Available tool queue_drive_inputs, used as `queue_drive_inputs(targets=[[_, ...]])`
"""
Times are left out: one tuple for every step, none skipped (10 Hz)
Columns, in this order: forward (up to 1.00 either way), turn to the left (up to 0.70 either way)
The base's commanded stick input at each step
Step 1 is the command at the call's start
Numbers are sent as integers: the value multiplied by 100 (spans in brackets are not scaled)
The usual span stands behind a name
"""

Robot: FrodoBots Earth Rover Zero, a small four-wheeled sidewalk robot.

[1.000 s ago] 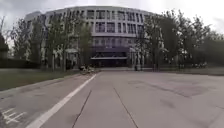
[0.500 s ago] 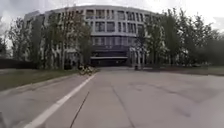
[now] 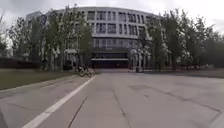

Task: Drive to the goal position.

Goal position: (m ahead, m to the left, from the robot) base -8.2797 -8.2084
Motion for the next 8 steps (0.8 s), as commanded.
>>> queue_drive_inputs(targets=[[70, 0], [70, 0], [70, 0], [70, 0], [70, 0], [70, 0], [70, 0], [70, 0]])
